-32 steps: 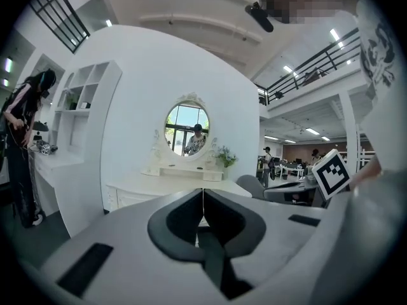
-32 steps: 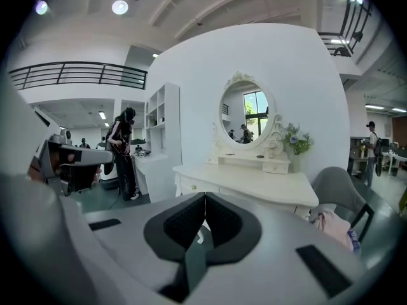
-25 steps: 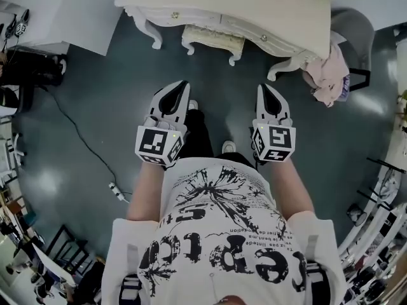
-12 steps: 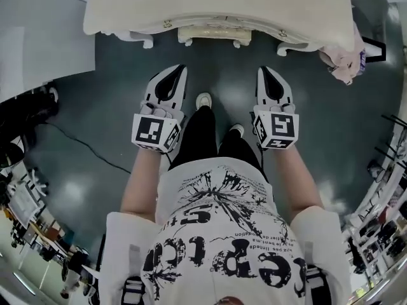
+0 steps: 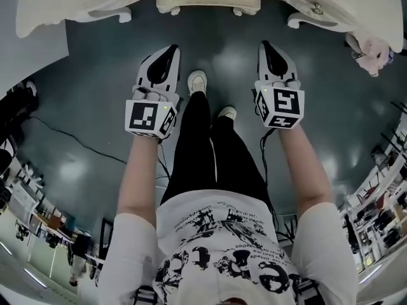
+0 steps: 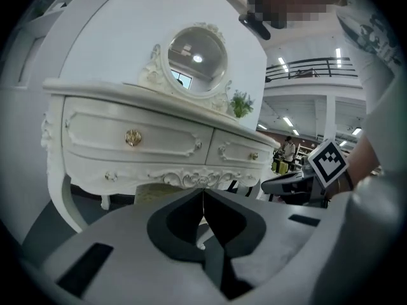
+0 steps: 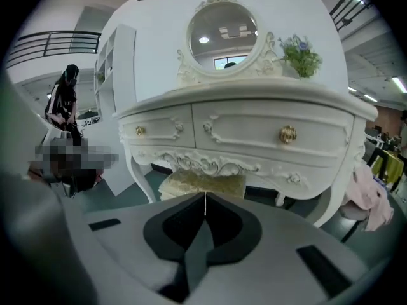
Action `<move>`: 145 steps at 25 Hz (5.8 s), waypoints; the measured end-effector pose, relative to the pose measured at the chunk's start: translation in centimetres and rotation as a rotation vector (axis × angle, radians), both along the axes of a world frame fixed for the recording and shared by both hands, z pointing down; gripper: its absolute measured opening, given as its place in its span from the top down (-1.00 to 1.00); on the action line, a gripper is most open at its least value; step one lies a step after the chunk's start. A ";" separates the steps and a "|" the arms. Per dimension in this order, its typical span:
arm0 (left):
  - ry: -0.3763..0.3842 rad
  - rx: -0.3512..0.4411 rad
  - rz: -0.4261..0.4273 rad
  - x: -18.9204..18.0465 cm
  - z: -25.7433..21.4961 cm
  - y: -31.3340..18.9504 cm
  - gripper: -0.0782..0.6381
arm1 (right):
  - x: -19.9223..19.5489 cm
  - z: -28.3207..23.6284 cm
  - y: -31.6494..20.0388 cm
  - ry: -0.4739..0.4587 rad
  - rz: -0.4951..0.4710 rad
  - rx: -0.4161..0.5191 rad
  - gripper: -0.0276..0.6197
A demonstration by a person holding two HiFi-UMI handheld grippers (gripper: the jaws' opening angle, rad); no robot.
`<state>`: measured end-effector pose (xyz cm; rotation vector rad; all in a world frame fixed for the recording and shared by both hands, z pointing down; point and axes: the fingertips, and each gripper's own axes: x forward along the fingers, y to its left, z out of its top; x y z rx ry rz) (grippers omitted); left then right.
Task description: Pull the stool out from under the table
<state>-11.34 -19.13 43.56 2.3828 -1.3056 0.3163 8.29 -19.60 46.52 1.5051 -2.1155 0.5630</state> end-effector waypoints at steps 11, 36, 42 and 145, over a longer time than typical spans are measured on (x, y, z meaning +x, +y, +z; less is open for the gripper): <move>-0.040 0.017 -0.051 0.5 16.2 1.3 0.72 | 3.0 20.9 -0.5 0.062 0.068 -0.055 0.86; 0.014 0.033 0.049 1.3 26.2 -1.3 0.72 | 4.0 34.6 -15.1 0.201 0.034 0.006 0.03; 0.023 0.041 0.066 0.7 26.6 -1.4 0.72 | 4.0 35.1 -16.1 0.197 0.057 0.020 0.14; 0.023 0.246 0.121 3.3 -12.8 14.8 0.72 | -2.9 -10.8 16.7 -0.039 0.086 0.112 0.86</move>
